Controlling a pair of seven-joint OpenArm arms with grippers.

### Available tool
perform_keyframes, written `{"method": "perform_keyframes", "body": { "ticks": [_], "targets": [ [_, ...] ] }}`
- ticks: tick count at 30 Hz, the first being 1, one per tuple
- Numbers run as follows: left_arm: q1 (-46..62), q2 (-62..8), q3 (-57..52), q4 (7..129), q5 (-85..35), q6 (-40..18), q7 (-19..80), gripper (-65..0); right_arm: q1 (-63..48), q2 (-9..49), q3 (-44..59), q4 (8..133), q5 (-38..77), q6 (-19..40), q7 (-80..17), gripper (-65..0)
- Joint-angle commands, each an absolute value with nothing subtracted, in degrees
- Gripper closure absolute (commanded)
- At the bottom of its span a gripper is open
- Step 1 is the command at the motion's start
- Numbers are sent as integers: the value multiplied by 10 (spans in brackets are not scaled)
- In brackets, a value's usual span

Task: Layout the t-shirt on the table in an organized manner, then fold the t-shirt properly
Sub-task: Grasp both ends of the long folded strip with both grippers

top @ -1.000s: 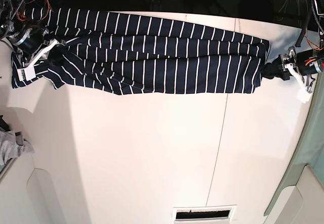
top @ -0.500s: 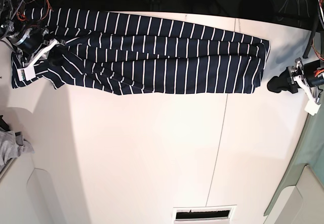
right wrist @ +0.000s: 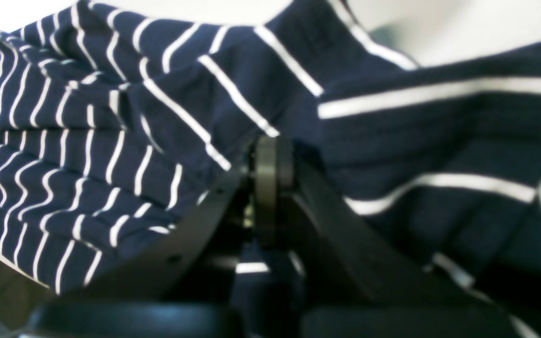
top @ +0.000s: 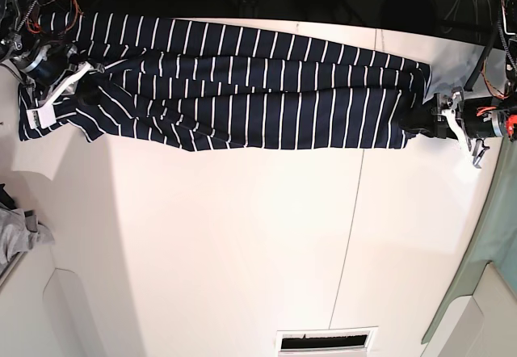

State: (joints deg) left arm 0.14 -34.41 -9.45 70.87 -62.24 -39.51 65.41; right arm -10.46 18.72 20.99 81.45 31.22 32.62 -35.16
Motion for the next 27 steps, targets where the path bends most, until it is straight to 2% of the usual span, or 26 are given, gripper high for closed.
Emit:
{"method": "perform_keyframes", "body": {
  "ticks": [1,10,19,27],
  "targets": [
    [-6,-356,-100,717,-613,-400,635,-382,-99,195,213,822,319,328,-342,0],
    [-1,-322,-89,717,-530,-398,625,-382,-99,195,213,822,319,328,-341,0],
    [7,-322,-89,716,-436,-361,569,-382,-95,195,213,822,319,328,-341,0],
    [30,-322,-89,716,-432,-336,568,-381,-90,195,213,821,319,328,-341,0]
  ]
}}
